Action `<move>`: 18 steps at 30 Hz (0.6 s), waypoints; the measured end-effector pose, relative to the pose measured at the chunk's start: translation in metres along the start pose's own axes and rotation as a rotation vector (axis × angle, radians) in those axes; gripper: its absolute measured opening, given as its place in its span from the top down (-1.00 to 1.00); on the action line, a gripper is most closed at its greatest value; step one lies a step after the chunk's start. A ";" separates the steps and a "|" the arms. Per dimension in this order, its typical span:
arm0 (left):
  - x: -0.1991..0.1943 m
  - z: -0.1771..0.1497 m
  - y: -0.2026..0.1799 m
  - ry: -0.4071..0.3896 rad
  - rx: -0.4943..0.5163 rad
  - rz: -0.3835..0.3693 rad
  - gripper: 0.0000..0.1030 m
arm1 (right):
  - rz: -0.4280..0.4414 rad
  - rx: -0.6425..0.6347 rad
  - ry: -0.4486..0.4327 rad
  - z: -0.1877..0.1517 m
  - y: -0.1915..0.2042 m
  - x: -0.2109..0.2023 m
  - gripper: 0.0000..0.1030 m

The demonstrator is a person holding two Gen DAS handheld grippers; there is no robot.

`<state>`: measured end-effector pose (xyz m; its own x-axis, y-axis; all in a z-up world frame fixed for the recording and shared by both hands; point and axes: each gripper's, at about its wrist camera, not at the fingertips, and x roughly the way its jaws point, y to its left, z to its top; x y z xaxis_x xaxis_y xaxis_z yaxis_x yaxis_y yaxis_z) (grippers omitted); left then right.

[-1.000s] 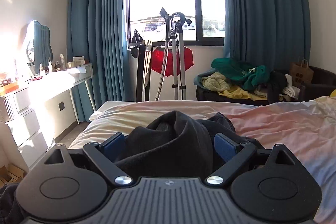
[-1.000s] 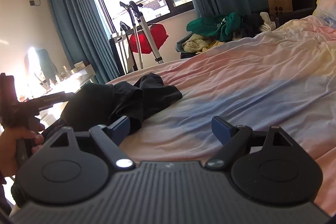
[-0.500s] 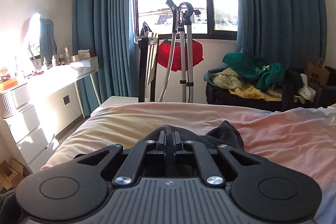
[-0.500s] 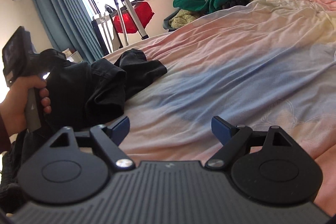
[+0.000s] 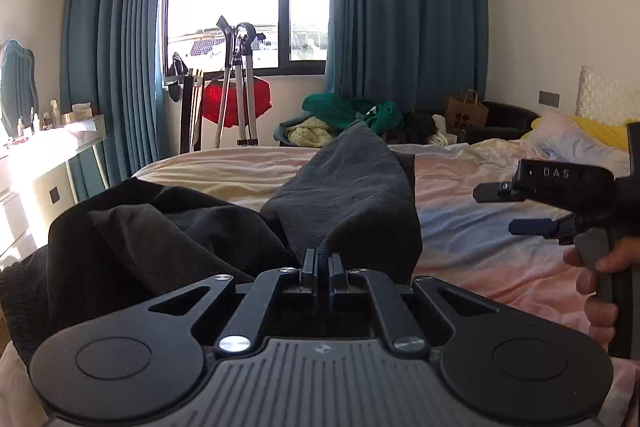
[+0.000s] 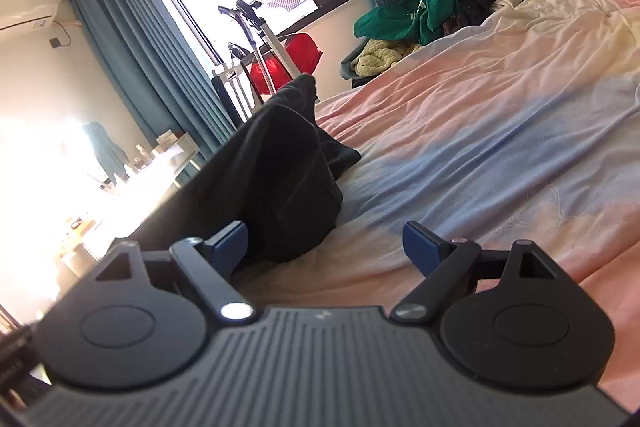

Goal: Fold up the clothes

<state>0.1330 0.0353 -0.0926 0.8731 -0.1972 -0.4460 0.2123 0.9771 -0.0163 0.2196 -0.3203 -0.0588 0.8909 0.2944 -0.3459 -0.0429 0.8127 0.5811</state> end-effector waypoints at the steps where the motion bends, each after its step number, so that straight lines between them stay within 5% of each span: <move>1: 0.003 -0.008 0.003 0.042 -0.032 -0.009 0.93 | 0.027 0.044 0.008 -0.001 -0.003 -0.007 -0.69; 5: 0.000 -0.007 0.006 0.007 -0.022 -0.009 0.93 | 0.115 0.230 0.059 -0.008 -0.022 -0.022 -0.71; 9: 0.002 -0.008 0.019 -0.011 -0.068 -0.032 0.93 | 0.114 0.427 0.094 0.002 -0.049 -0.006 -0.70; 15: 0.013 -0.007 0.021 -0.013 -0.071 -0.036 0.92 | 0.162 0.496 0.095 0.034 -0.065 0.050 -0.60; 18: 0.017 -0.004 0.016 -0.035 -0.054 -0.036 0.91 | 0.120 0.408 0.132 0.050 -0.056 0.095 -0.45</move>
<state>0.1494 0.0483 -0.1041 0.8801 -0.2340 -0.4130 0.2206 0.9720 -0.0806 0.3294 -0.3628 -0.0870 0.8242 0.4577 -0.3336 0.0628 0.5115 0.8570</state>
